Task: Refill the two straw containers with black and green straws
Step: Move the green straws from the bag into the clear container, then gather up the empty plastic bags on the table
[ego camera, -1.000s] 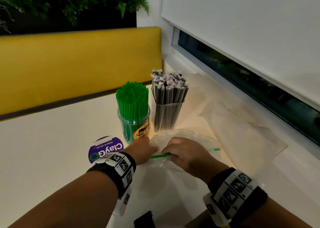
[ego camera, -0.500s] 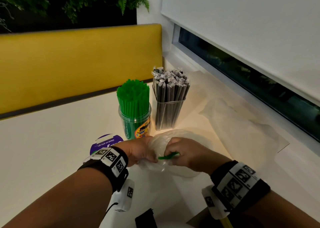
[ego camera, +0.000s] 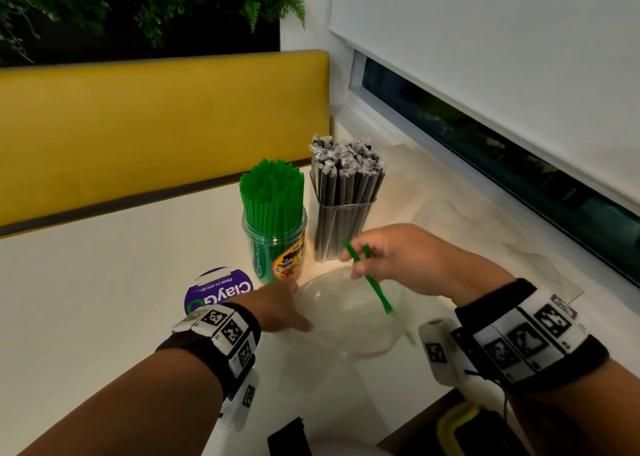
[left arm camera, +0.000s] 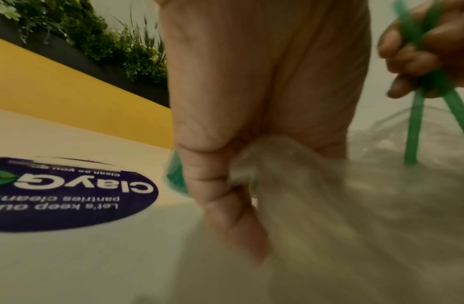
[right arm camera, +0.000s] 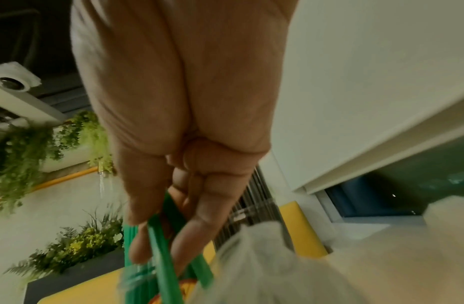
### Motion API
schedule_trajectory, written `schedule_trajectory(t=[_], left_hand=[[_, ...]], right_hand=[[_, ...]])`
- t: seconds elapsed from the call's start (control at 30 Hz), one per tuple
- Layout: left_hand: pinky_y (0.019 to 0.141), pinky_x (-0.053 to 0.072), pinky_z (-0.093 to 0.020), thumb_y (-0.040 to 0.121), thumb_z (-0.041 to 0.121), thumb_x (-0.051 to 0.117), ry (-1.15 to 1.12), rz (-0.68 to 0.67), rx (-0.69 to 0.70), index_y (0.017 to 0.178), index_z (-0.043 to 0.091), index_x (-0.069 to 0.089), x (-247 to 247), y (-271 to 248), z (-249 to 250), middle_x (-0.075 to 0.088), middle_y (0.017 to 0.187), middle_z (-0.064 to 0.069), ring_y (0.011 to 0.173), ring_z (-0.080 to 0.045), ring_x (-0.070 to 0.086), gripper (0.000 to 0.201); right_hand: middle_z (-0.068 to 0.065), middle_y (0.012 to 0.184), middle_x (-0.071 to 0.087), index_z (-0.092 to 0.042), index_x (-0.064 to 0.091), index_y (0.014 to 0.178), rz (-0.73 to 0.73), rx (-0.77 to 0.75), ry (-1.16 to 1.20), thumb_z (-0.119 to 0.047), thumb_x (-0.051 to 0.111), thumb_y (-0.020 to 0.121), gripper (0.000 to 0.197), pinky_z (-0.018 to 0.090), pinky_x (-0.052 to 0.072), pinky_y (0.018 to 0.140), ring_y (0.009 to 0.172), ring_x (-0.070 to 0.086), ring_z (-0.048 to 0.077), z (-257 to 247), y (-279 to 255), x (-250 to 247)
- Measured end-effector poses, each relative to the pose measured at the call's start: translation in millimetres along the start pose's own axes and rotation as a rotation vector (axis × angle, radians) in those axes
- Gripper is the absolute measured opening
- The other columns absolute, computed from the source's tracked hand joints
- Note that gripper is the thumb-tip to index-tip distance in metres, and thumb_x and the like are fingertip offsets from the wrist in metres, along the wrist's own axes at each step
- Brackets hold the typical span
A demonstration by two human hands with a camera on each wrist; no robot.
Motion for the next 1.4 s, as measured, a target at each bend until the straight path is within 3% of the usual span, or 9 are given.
schedule_trajectory(t=[0.1, 0.2, 0.33, 0.47, 0.73, 1.07, 1.17, 1.3, 1.4], left_hand=[[0.093, 0.055, -0.039, 0.030, 0.099, 0.060, 0.004, -0.140, -0.168, 0.135, 0.016, 0.051, -15, -24, -18, 0.064, 0.126, 0.002, 0.101, -0.019, 0.066, 0.133], [0.100, 0.050, -0.043, 0.030, 0.102, 0.052, -0.021, 0.019, -0.218, 0.137, 0.011, 0.050, -63, -47, -26, 0.065, 0.123, -0.004, 0.114, -0.026, 0.063, 0.141], [0.115, 0.033, -0.051, 0.046, 0.068, 0.082, -0.429, 0.550, 0.047, 0.156, 0.030, -0.002, -121, -63, -6, 0.023, 0.163, -0.012, 0.145, -0.032, 0.033, 0.144], [0.117, 0.031, -0.043, 0.057, 0.025, 0.095, -0.688, 0.698, 0.291, 0.154, 0.038, -0.010, -125, -59, 22, 0.026, 0.162, -0.008, 0.146, -0.022, 0.031, 0.144], [0.104, 0.038, -0.029, 0.065, 0.008, 0.090, -0.677, 0.672, 0.352, 0.156, 0.029, 0.000, -120, -38, 13, 0.048, 0.133, 0.007, 0.125, -0.010, 0.045, 0.129], [0.101, 0.037, -0.020, 0.061, 0.005, 0.092, -0.725, 0.706, 0.429, 0.156, 0.027, 0.001, -117, -31, 4, 0.048, 0.136, 0.009, 0.128, -0.007, 0.044, 0.133], [0.092, 0.036, -0.008, 0.062, 0.004, 0.092, -0.719, 0.709, 0.461, 0.156, 0.024, 0.002, -118, -26, 3, 0.049, 0.135, 0.010, 0.128, -0.006, 0.046, 0.132], [0.104, 0.044, -0.026, 0.056, 0.020, 0.096, -0.741, 0.708, 0.503, 0.156, 0.024, 0.010, -117, -24, -1, 0.053, 0.138, 0.007, 0.128, -0.008, 0.052, 0.132], [0.098, 0.050, -0.030, 0.051, 0.036, 0.089, -0.732, 0.697, 0.523, 0.152, 0.024, 0.018, -115, -22, 3, 0.057, 0.131, 0.009, 0.120, -0.007, 0.058, 0.125]], right_hand=[[-0.013, 0.098, 0.072, -0.032, 0.069, 0.096, 0.159, -0.034, 0.048, -0.023, 0.062, 0.093, 0.012, 0.024, 0.054, 0.082, 0.092, 0.067, 0.004, -25, -11, -24], [-0.019, 0.099, 0.072, -0.037, 0.069, 0.094, 0.362, -0.113, 0.189, -0.026, 0.061, 0.092, 0.013, 0.014, 0.045, 0.076, 0.092, 0.065, -0.006, -54, -27, -56], [-0.010, 0.096, 0.073, -0.030, 0.066, 0.097, 0.620, -0.233, 0.237, -0.024, 0.061, 0.095, 0.008, 0.036, 0.056, 0.088, 0.092, 0.068, 0.001, -81, -26, -79], [-0.004, 0.092, 0.071, -0.024, 0.063, 0.097, 0.796, -0.302, 0.196, -0.023, 0.060, 0.095, 0.004, 0.043, 0.057, 0.081, 0.089, 0.068, 0.010, -96, -4, -81], [-0.001, 0.089, 0.071, -0.018, 0.061, 0.095, 0.864, -0.380, 0.290, -0.017, 0.055, 0.096, 0.006, 0.045, 0.058, 0.077, 0.086, 0.069, 0.015, -106, 22, -75], [0.000, 0.087, 0.065, -0.012, 0.062, 0.100, 0.745, -0.250, 0.149, -0.022, 0.056, 0.097, 0.011, 0.042, 0.055, 0.074, 0.078, 0.062, 0.013, -60, 59, -7], [0.008, 0.106, 0.060, -0.007, 0.058, 0.113, 0.606, -0.185, -0.007, -0.024, 0.060, 0.095, 0.024, 0.045, 0.053, 0.086, 0.095, 0.060, 0.020, -48, 70, 24], [0.027, 0.147, 0.039, 0.010, 0.036, 0.142, 0.988, -0.550, -0.330, -0.021, 0.061, 0.094, 0.062, 0.045, 0.031, 0.117, 0.140, 0.034, 0.036, -79, 41, 16], [0.016, 0.162, 0.013, -0.004, 0.012, 0.154, 0.638, -0.457, -0.446, -0.032, 0.052, 0.099, 0.074, 0.050, 0.021, 0.120, 0.151, 0.003, 0.029, -83, 70, 30]])
Point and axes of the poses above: each hand's wrist, its own y-axis towards the middle knuckle, its own x-axis out of the palm, z = x × y, the point moved 6 cm from there along y, towards the middle knuckle
